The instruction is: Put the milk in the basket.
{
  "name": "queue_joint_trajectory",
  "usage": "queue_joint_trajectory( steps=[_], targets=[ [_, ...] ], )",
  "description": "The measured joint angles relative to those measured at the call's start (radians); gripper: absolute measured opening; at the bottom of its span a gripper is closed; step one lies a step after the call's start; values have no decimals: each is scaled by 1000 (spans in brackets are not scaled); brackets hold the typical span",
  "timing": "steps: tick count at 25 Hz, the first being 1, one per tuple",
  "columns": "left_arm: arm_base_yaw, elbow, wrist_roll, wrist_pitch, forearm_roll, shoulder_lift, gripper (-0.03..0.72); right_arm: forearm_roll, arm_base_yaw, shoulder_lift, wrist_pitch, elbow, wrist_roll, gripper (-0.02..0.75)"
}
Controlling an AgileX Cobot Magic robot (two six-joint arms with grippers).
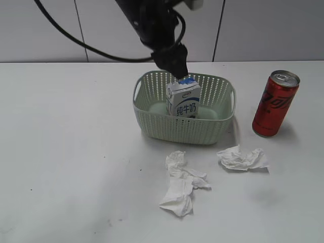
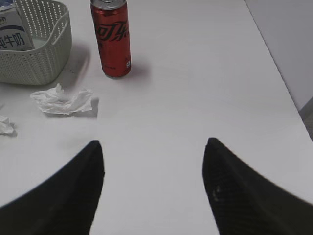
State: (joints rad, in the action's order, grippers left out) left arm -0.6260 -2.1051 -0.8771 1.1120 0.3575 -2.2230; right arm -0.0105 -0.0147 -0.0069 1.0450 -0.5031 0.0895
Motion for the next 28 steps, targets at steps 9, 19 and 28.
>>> queue_joint_trajectory(
  steps=[9,19,28],
  targets=[
    [135,-6,336,30,-210,238,618,0,0,0,0,0,0,497],
    [450,163,601,105,-358,358,572,0,0,0,0,0,0,497],
    [680,477,710,104,-332,543,570,0,0,0,0,0,0,496]
  ],
)
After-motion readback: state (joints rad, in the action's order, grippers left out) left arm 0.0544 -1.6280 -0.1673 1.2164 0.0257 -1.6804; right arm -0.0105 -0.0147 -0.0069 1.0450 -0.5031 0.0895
